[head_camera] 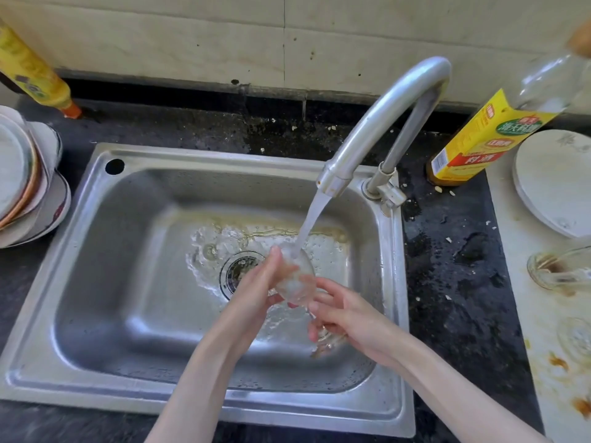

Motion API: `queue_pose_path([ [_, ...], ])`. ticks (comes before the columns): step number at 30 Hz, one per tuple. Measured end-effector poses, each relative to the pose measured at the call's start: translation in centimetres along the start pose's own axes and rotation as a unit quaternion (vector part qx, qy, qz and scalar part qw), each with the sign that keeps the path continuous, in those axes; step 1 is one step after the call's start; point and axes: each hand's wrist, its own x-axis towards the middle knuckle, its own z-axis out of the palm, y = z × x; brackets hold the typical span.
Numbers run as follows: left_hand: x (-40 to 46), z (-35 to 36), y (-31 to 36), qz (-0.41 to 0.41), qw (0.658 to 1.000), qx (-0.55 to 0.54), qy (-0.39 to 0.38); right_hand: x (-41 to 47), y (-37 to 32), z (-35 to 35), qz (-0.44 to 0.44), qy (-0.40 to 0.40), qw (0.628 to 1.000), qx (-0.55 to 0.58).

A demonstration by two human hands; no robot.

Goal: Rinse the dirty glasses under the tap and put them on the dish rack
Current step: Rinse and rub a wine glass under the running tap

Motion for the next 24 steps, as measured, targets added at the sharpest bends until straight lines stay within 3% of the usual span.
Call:
queue_pose_path([
  [3,-0.2,0.5,0.2,0.052,0.998,0.044,0.007,0.2,0.1,0.0,-0.006,-0.029,1.000,0.000],
  [14,-1.4,0.4,0.4,0.151,0.986,0.057,-0.041,2.4,-0.5,0.8,-0.097,0.102,0.985,0.097],
  [18,-1.3,0.3,0.0,0.167,0.979,0.099,-0.059,2.6,-0.4,0.6,-0.096,0.075,0.987,0.104],
  [24,-2.0,0.5,0.2,0.165,0.982,0.030,-0.084,2.4,0.1,0.8,-0.070,0.029,0.986,0.145],
])
